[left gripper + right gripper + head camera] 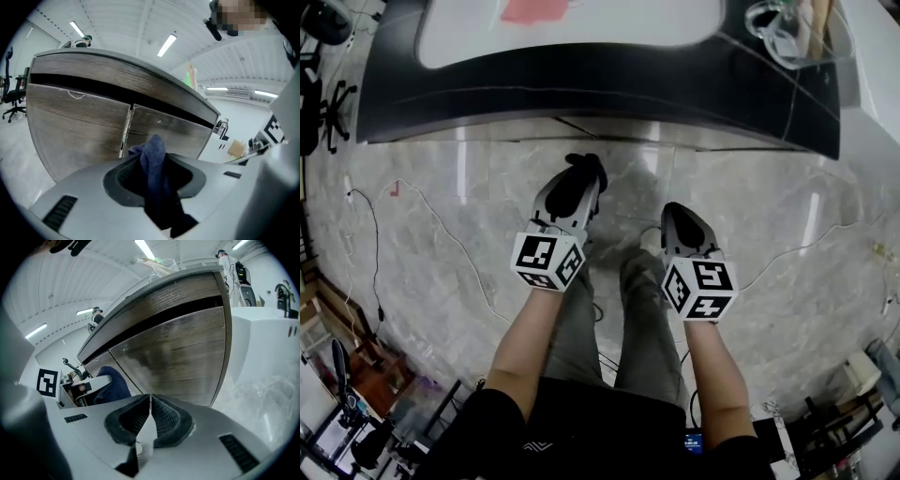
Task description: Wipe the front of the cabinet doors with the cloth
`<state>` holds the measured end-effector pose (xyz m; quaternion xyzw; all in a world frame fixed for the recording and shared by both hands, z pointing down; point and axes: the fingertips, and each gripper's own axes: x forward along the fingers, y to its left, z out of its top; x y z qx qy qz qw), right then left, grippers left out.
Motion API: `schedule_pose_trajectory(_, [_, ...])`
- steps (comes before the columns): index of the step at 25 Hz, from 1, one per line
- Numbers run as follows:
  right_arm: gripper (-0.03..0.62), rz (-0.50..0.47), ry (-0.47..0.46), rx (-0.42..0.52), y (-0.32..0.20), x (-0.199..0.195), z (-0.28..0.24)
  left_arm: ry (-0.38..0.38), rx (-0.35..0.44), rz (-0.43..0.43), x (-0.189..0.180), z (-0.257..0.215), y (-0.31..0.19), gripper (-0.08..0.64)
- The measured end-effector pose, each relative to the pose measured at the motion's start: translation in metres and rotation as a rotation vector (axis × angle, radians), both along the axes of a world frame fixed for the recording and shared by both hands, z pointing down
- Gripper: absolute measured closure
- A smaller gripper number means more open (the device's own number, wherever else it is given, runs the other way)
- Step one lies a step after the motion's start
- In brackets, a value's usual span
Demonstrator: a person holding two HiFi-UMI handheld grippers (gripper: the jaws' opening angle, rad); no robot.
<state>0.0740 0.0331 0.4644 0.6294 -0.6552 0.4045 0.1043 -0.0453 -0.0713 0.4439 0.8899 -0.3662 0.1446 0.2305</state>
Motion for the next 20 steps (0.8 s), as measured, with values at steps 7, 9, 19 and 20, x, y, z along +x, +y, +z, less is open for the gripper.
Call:
schedule_pose_trajectory(7, [0.554,0.038,0.034,0.031,-0.005,0.008,-0.023,0.045,0.032,0.000,0.006,-0.029,0.000,0.433])
schedule_pose_trajectory(9, [0.554,0.073,0.040,0.047,-0.009,0.010,-0.030,0.051,0.041,0.017,0.008,-0.032,-0.008,0.433])
schedule_pose_trajectory(19, [0.554,0.096,0.023,0.086,-0.022,-0.006,-0.041,0.061,0.113,-0.018,-0.007,-0.053,-0.043,0.433])
schedule_pose_trajectory(20, [0.554,0.087,0.019,0.085,-0.023,-0.006,-0.040,0.063,0.119,-0.028,-0.006,-0.053,-0.046,0.433])
